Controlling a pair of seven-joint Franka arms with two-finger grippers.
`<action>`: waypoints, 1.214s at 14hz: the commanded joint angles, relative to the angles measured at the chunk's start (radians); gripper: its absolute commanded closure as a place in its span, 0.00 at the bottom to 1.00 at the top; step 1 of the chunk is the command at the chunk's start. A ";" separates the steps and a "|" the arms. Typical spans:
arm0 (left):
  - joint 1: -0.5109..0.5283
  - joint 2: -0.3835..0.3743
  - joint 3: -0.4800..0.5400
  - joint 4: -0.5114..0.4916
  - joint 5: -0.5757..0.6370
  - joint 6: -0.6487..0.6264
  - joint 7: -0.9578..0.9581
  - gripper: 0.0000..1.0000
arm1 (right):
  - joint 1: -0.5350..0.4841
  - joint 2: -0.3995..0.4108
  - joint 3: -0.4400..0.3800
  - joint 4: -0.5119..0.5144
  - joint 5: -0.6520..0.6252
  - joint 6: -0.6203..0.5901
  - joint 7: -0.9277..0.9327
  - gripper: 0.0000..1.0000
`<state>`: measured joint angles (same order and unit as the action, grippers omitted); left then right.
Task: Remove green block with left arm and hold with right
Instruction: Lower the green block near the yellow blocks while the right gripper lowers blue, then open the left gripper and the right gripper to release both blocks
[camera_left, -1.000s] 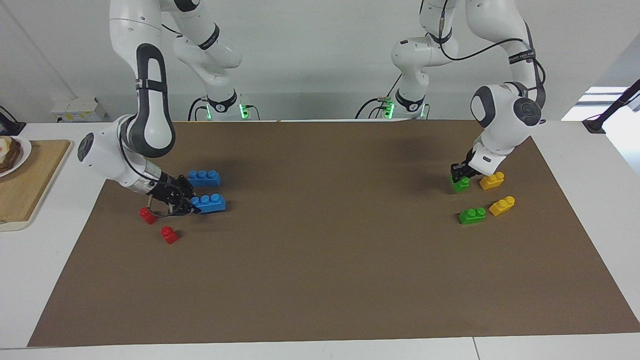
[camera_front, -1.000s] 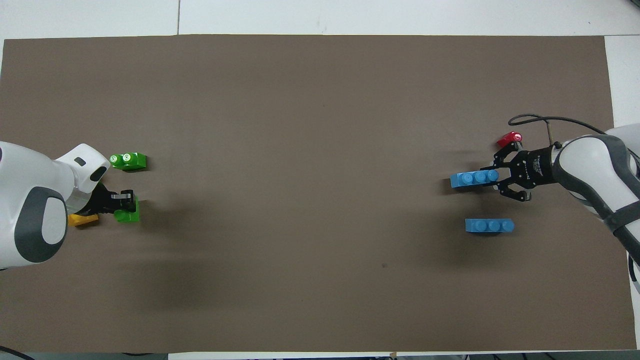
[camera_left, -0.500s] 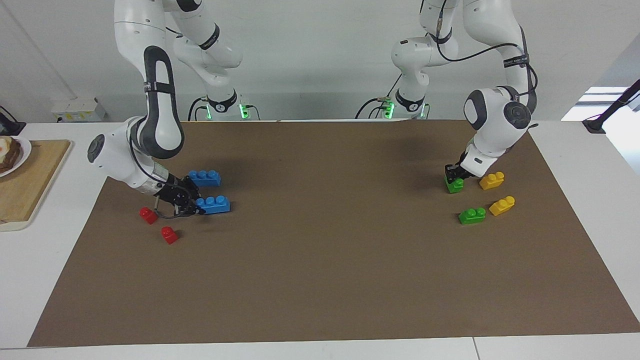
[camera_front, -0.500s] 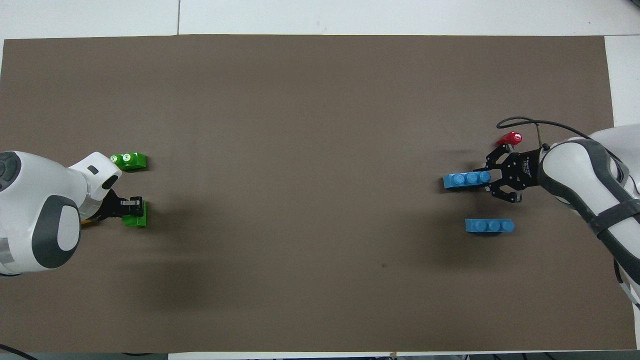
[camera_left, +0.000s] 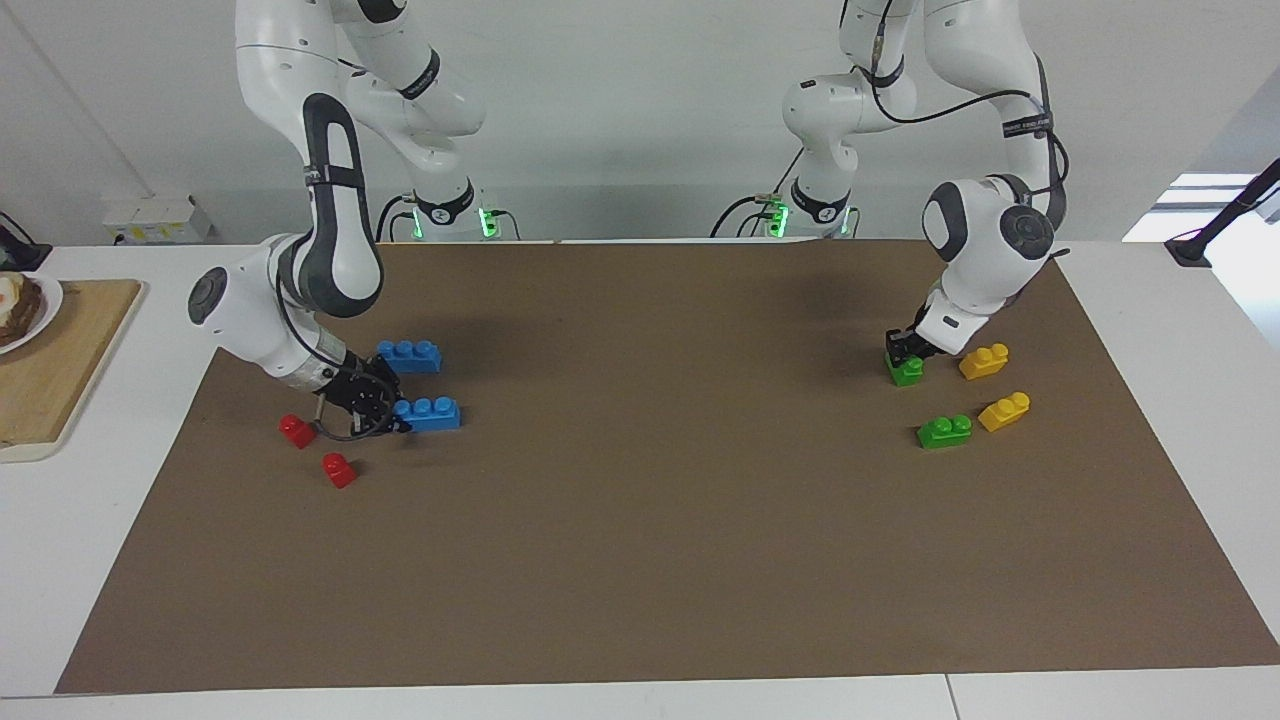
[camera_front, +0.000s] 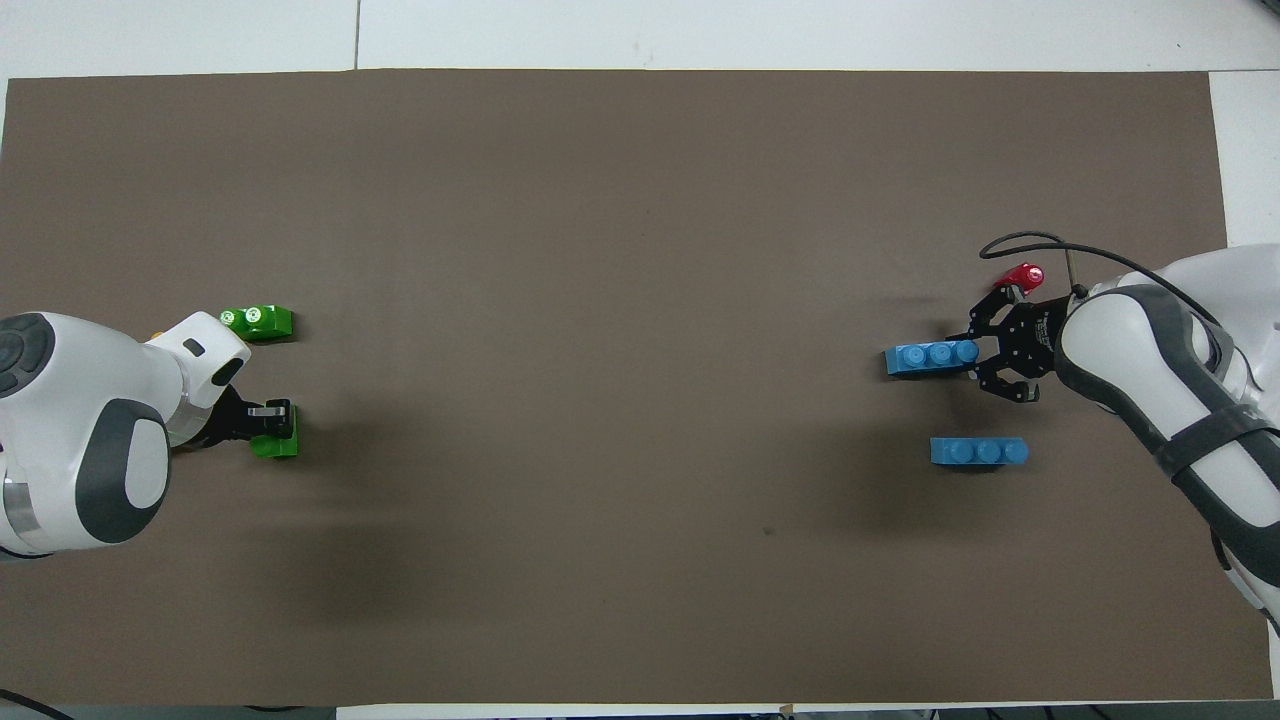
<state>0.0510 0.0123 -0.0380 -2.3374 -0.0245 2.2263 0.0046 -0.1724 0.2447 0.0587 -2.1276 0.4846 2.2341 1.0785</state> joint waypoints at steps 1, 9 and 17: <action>-0.019 -0.012 0.012 -0.022 -0.012 0.027 0.014 0.00 | -0.018 -0.004 0.006 -0.012 -0.018 0.018 0.008 1.00; -0.023 -0.040 0.012 0.123 -0.011 -0.141 0.012 0.00 | -0.006 -0.038 0.007 0.046 -0.023 -0.094 0.012 0.13; -0.013 -0.100 0.010 0.323 -0.011 -0.342 0.012 0.00 | -0.018 -0.084 0.006 0.292 -0.154 -0.286 0.008 0.00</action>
<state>0.0392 -0.0548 -0.0400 -2.0215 -0.0245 1.9220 0.0047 -0.1810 0.1643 0.0544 -1.9247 0.4110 1.9997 1.0822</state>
